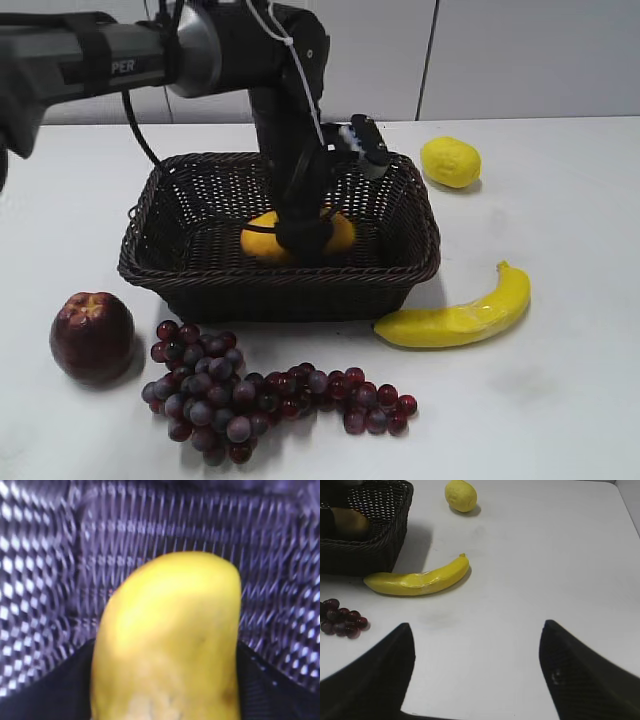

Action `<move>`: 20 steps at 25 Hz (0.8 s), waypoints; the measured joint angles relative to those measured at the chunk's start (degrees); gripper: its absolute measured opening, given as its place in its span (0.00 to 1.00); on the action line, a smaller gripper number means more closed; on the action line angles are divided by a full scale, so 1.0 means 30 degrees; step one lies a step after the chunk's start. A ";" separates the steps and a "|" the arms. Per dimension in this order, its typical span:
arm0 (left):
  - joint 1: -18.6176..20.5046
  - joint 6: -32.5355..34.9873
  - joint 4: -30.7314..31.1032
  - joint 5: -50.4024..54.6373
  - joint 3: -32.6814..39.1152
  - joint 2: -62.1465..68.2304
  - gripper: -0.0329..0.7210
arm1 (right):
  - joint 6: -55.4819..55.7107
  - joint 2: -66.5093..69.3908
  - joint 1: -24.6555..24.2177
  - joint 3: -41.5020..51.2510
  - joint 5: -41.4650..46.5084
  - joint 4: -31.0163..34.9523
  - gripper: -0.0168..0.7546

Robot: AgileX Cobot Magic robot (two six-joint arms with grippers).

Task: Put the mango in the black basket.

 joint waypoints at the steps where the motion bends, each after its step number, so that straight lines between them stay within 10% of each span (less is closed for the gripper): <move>1: 0.0050 -0.0104 0.0000 0.0000 0.0000 0.0095 0.79 | 0.0000 0.0000 0.0000 0.0000 0.0000 0.0000 0.79; 20: 0.1076 -0.3604 0.1663 -0.0500 0.0000 -0.4713 0.92 | 0.0000 0.0000 0.0000 0.0000 0.0000 0.0000 0.79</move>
